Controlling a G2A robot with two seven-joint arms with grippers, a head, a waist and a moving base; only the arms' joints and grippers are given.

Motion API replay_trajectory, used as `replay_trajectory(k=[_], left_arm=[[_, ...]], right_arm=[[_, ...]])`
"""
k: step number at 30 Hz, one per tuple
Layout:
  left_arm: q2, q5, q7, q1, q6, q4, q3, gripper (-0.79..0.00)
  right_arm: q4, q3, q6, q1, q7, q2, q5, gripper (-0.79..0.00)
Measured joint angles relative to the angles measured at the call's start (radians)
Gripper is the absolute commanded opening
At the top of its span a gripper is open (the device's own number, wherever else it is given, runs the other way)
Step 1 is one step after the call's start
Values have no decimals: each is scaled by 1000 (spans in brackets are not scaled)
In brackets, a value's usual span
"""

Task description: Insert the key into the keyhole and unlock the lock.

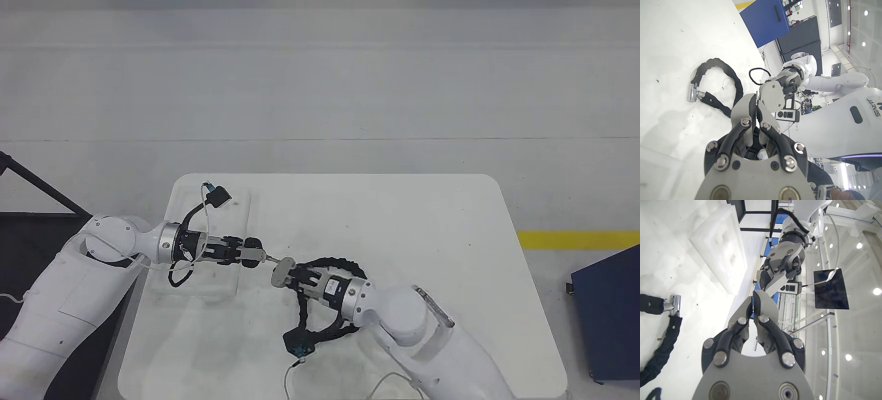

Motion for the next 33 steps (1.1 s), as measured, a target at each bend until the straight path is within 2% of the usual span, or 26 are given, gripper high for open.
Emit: replay_trajectory(k=[7,14,18,20,21,23,24,26,31,33], left_arm=[[0,0,0,0,0,0,0,-785],[0,0,0,0,0,0,0,-785],[0,0,0,0,0,0,0,-785],[0,0,0,0,0,0,0,-785],[0,0,0,0,0,0,0,-785],[0,0,0,0,0,0,0,-785],[0,0,0,0,0,0,0,-785],[0,0,0,0,0,0,0,-785],[0,0,0,0,0,0,0,-785],[0,0,0,0,0,0,0,-785]], right_arm=[[-40,-20,5,-10,16,26,-123,0],[16,-174,193,138,197,101,-120,0],[58,-277,227,231,284,130,-120,0],[75,-322,237,270,320,140,-120,-197],[83,-352,231,294,339,145,-120,-234],[87,-389,223,322,365,151,-120,-366],[86,-409,222,333,379,154,-120,-379],[81,-431,219,345,395,159,-120,-354],[68,-463,215,356,424,172,-120,-400],[63,-470,214,355,429,177,-120,-449]])
